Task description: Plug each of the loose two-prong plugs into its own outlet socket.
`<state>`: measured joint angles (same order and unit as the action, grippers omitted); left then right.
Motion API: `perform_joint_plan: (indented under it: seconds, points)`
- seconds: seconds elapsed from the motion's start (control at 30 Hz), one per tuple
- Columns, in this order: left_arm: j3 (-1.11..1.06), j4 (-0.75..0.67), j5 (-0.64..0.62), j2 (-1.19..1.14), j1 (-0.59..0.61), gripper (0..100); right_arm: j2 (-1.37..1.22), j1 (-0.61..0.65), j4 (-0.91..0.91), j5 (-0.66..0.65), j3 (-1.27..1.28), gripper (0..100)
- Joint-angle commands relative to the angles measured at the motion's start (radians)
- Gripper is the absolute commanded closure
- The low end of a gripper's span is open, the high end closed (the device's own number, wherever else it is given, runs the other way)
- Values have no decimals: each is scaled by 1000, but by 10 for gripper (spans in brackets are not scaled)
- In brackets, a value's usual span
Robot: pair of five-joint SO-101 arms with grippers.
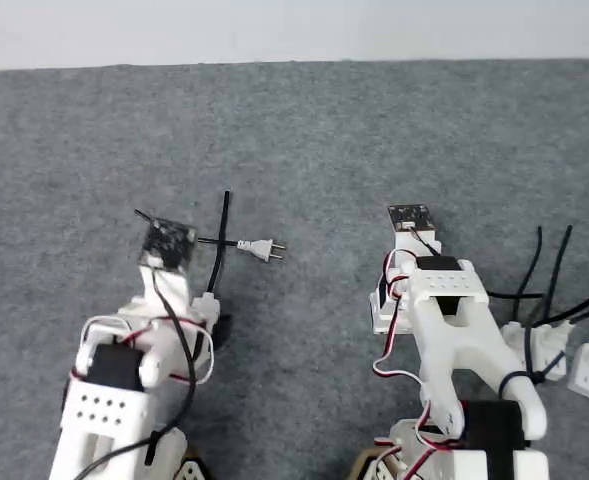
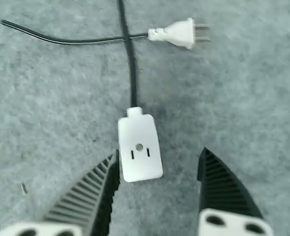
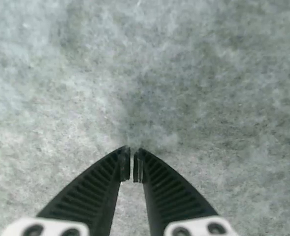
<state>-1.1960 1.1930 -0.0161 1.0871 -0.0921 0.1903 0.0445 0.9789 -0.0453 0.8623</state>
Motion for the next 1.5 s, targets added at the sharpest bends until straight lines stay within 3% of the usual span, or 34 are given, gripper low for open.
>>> perform_joint_plan:
  seconds: [0.0,0.33,0.67,0.87,1.07,1.47]
  points:
    - [-50,-8,9,52,-31,758,2,4,-4,-11,-3,990]
    - [-82,-94,3,-37,-32,758,2,2,10,-11,-3,990]
    - [-128,-252,-101,-172,-166,758,2,1,12,-11,-3,990]
    - [-125,-252,-101,-195,-163,758,2,1,12,-12,-3,990]
    - [-125,-285,-97,-195,-75,758,2,1,12,-12,-3,990]
    - [-130,-307,-95,-199,-69,758,5,1,25,-12,-3,990]
